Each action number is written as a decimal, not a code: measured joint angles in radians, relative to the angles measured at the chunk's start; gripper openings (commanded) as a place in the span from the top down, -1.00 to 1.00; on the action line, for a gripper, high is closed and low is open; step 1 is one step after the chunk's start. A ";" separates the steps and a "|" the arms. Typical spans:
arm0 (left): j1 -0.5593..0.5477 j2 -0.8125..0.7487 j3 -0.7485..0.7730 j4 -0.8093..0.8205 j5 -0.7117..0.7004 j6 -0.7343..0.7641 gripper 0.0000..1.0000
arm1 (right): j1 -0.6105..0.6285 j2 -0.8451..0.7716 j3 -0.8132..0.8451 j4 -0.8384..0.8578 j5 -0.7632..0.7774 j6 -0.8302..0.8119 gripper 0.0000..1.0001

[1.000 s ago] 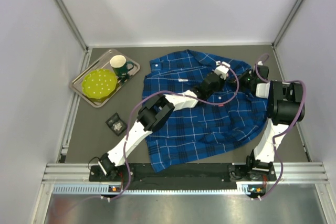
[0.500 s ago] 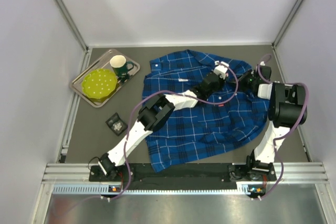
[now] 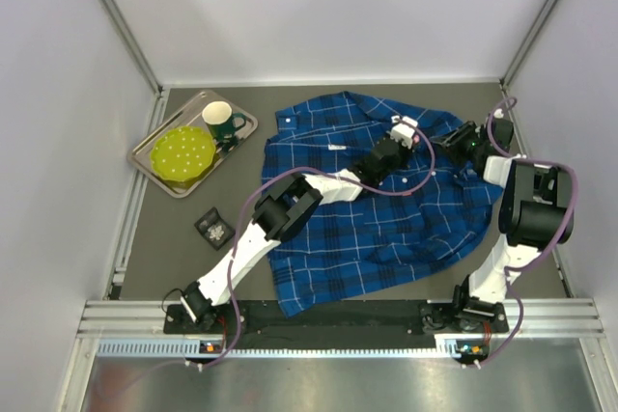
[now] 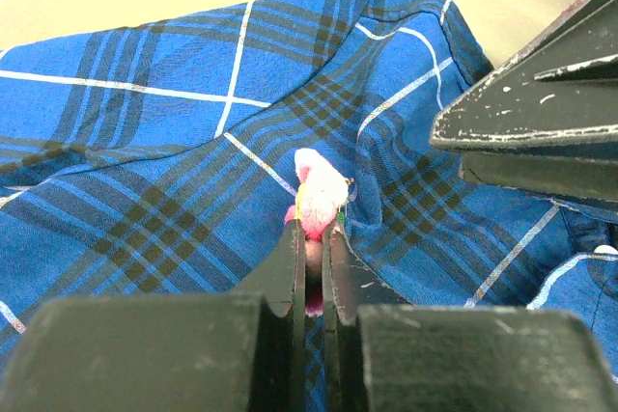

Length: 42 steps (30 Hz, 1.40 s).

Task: Remove the brooch from the garment
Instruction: Open the brooch with the flattened clothing.

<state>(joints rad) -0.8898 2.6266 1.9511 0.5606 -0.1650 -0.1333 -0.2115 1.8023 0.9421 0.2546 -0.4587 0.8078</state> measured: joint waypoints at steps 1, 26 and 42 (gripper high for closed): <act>0.000 0.000 -0.002 0.003 0.000 -0.001 1.00 | 0.002 0.000 0.000 0.005 -0.003 0.006 0.24; 0.017 -0.019 -0.062 0.063 0.025 -0.093 1.00 | 0.085 0.107 0.082 0.042 -0.021 0.082 0.11; 0.019 -0.022 -0.069 0.069 0.039 -0.103 1.00 | 0.103 0.125 0.113 -0.017 0.022 0.043 0.02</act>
<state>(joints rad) -0.8707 2.6049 1.8824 0.6300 -0.1265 -0.2363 -0.1089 1.9274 1.0550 0.2379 -0.4366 0.8509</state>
